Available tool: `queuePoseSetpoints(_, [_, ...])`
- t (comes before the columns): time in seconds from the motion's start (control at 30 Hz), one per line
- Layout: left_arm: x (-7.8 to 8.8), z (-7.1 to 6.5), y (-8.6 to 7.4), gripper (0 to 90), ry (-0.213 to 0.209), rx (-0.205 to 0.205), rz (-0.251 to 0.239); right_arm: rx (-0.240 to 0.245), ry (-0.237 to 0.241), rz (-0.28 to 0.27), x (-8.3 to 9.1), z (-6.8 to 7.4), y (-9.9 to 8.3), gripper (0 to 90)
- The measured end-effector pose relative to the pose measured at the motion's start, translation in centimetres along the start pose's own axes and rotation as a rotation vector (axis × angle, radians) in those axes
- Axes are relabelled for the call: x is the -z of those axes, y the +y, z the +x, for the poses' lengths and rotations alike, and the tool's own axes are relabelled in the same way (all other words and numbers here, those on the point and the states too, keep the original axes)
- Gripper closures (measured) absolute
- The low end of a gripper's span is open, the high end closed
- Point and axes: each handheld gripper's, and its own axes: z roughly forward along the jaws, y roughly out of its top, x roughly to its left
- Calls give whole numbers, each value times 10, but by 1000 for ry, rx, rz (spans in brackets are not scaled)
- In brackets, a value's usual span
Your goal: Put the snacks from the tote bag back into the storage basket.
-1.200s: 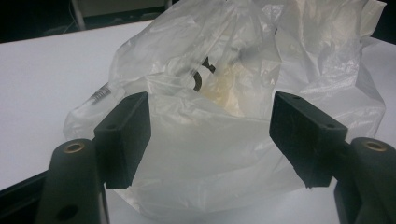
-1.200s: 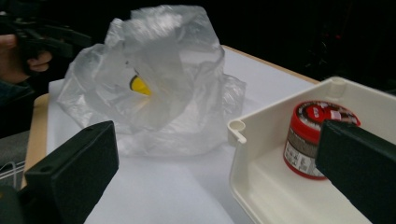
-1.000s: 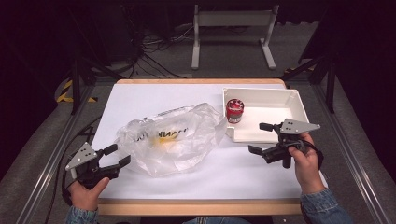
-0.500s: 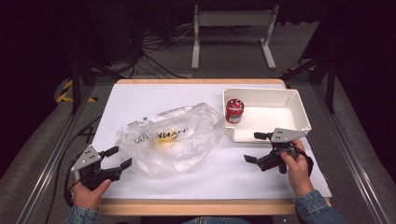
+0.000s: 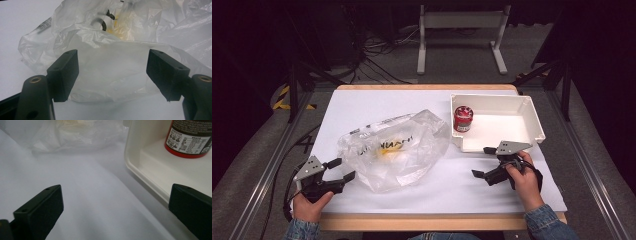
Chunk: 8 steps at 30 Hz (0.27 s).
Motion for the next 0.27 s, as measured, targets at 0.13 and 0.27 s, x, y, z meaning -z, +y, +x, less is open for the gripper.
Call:
queuePoseSetpoints(0.13, [0,0,0,267,-2,3,-5,3,-2,-4,1,0,0,0])
queuePoseSetpoints(0.27, [0,1,0,266,-3,4,-6,4,-5,-15,3,0,1,0])
